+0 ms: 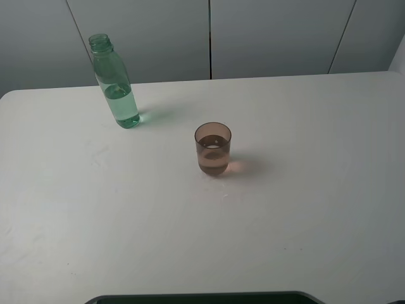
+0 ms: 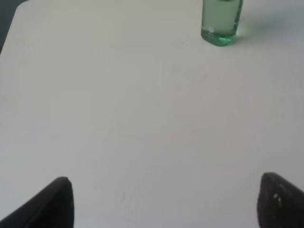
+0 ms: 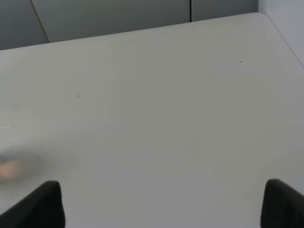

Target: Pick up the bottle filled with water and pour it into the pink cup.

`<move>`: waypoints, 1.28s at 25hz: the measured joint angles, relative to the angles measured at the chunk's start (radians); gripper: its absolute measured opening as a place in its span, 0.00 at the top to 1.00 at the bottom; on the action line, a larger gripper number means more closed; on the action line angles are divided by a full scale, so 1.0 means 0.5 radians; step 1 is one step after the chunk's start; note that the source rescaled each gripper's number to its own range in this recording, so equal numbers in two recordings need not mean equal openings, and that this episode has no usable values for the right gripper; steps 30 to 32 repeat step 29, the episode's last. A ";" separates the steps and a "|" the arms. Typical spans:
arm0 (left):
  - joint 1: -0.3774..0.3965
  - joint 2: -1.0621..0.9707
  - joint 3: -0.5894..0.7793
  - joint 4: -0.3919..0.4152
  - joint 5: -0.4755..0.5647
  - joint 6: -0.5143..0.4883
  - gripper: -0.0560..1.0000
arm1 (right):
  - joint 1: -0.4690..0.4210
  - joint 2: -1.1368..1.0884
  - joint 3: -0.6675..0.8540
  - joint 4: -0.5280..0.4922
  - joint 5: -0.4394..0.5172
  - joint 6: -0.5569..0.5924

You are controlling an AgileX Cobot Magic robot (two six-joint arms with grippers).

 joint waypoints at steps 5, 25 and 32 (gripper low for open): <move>0.000 0.000 0.008 0.000 -0.055 0.000 0.07 | 0.000 0.000 0.000 0.000 0.000 0.000; 0.000 0.001 0.090 0.000 -0.214 -0.056 0.07 | 0.000 0.000 0.000 0.000 0.000 0.000; 0.000 0.001 0.090 0.000 -0.214 -0.056 0.07 | 0.000 0.000 0.000 0.000 0.000 0.000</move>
